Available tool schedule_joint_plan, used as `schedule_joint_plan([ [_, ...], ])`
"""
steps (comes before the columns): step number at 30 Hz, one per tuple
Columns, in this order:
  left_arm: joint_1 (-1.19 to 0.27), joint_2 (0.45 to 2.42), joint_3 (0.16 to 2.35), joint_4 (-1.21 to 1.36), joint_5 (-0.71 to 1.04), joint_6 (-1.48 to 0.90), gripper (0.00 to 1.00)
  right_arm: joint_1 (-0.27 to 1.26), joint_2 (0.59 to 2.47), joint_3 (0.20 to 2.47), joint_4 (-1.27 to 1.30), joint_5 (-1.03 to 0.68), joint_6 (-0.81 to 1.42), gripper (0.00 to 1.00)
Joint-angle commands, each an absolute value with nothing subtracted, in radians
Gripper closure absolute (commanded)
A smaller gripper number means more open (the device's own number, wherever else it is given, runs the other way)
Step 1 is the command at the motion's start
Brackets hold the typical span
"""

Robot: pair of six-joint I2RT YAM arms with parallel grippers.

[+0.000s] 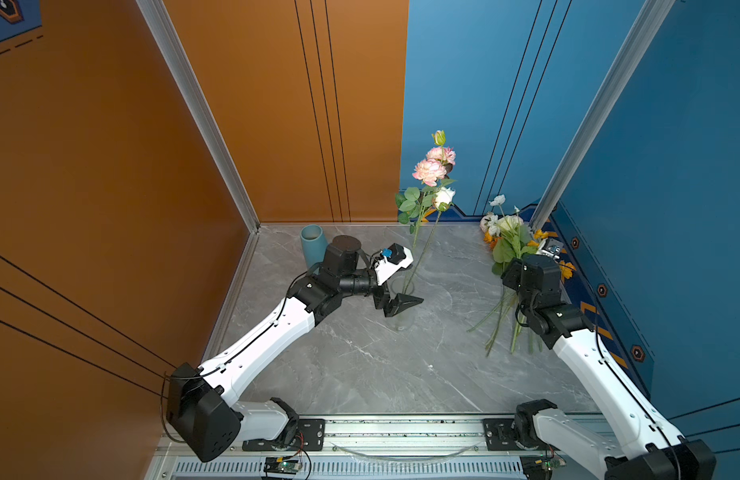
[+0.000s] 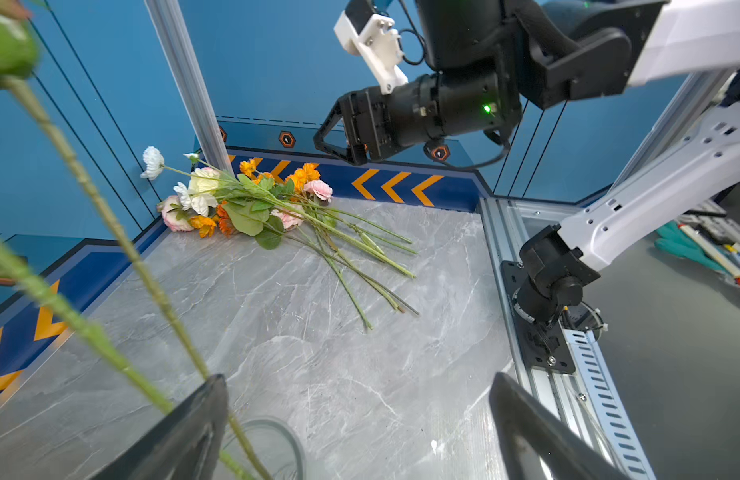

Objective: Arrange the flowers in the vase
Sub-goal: 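Open the right gripper and move it back to the flower bunch, then grasp a white poppy stem in the bunch with the right gripper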

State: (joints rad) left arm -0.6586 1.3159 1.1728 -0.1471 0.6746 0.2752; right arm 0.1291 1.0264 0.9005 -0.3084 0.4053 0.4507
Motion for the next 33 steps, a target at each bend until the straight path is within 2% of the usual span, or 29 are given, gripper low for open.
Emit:
schedule_joint_plan([
  [1,-0.738,1.300,1.145,-0.147,0.481,0.353,0.02,0.022,1.111,0.917,-0.433,0.237,0.459,0.43],
  [2,-0.760,1.308,1.144,-0.147,0.473,0.356,0.02,-0.006,1.155,0.936,-0.436,0.221,0.444,0.49],
  [6,-0.816,1.340,1.142,-0.159,0.472,0.370,0.02,-0.077,1.336,1.011,-0.427,0.151,0.401,0.59],
  [9,-0.838,1.357,1.151,-0.179,0.465,0.385,0.02,-0.082,1.463,1.074,-0.404,0.169,0.368,0.65],
  [15,-0.852,1.353,1.153,-0.179,0.468,0.386,0.02,-0.094,1.666,1.191,-0.399,0.199,0.328,0.68],
  [25,-0.852,1.361,1.156,-0.214,0.474,0.391,0.02,-0.124,1.837,1.302,-0.431,0.219,0.288,0.68],
  [29,-0.852,1.360,1.155,-0.221,0.469,0.396,0.02,-0.134,1.892,1.326,-0.431,0.232,0.283,0.74],
  [33,-0.853,1.364,1.158,-0.224,0.472,0.400,0.02,-0.145,1.922,1.335,-0.436,0.239,0.281,0.74],
])
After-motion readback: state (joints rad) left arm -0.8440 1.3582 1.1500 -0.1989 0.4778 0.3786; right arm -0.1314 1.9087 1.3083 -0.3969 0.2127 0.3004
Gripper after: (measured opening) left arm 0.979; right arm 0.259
